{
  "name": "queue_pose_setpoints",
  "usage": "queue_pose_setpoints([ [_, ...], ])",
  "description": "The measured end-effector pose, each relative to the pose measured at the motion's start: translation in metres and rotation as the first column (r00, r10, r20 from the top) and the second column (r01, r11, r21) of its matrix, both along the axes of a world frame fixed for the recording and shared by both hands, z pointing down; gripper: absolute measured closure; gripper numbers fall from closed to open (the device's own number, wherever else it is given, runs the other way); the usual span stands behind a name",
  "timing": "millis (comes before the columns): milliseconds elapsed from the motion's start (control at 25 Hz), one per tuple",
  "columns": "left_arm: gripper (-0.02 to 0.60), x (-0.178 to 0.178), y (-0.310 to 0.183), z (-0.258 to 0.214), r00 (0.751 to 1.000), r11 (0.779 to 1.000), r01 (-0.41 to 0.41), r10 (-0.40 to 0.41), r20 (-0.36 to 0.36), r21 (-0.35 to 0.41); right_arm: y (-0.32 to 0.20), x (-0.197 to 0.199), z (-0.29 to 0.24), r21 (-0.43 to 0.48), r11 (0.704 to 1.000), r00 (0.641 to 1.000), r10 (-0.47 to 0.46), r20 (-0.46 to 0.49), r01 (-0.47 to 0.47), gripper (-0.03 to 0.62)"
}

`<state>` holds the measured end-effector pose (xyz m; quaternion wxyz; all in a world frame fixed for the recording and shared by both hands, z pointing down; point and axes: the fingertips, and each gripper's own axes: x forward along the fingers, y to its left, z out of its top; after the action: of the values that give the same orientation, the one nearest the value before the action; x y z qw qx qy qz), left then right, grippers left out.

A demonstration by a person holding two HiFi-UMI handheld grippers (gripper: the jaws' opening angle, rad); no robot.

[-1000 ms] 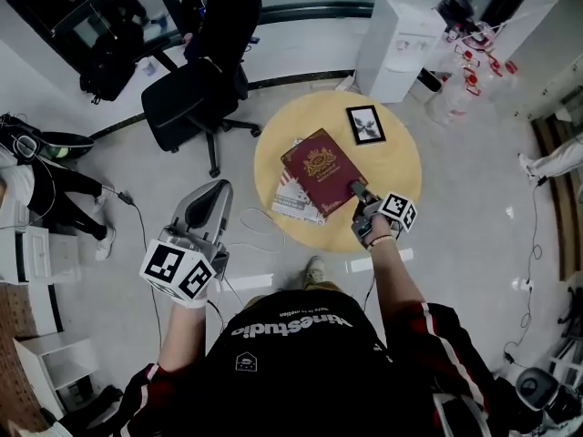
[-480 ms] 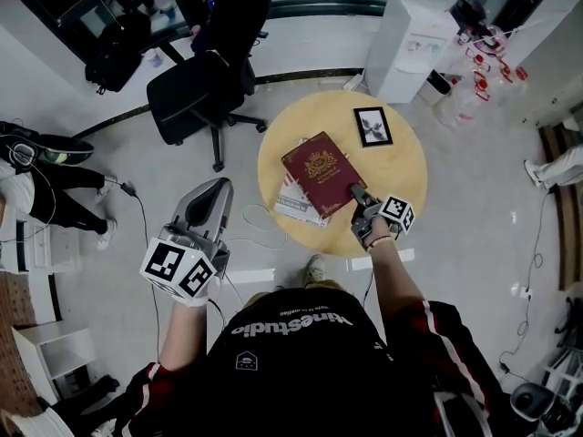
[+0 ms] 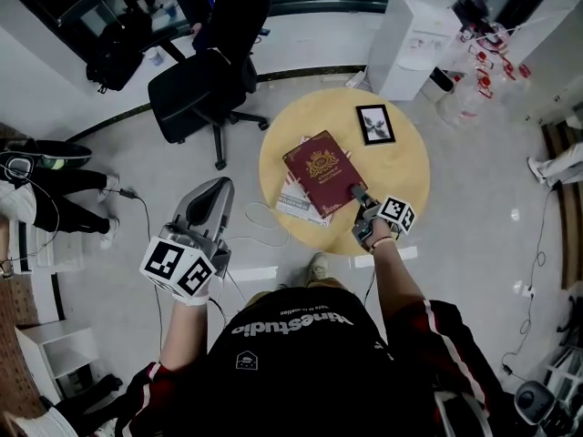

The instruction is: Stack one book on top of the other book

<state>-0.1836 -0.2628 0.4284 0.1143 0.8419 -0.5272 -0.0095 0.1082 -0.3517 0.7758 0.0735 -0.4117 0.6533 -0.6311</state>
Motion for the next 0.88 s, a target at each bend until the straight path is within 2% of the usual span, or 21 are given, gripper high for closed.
queue_pose_setpoints([
  [160,0.565,0.003,-0.001,-0.003,1.000,1.000,-0.018,0.018,0.001,0.012,-0.001,0.001,-0.007,0.024,0.999,0.999,-0.032,-0.042,0.034,0.303],
  [560,0.565,0.005,0.002,-0.009,0.999,0.998,-0.042,0.042,-0.008,0.040,0.003,0.023,-0.028,0.098,0.991,0.981,-0.067,-0.184,0.086,0.295],
  [760,0.565,0.005,0.005,-0.014,0.998,0.996,-0.062,0.063,-0.005,0.064,0.001,0.030,-0.042,0.141,0.981,0.954,-0.091,-0.285,0.136,0.295],
  [880,0.565,0.004,0.007,-0.019,0.998,0.995,-0.066,0.067,-0.015,0.080,0.001,0.031,-0.056,0.171,0.966,0.916,-0.116,-0.384,0.194,0.295],
])
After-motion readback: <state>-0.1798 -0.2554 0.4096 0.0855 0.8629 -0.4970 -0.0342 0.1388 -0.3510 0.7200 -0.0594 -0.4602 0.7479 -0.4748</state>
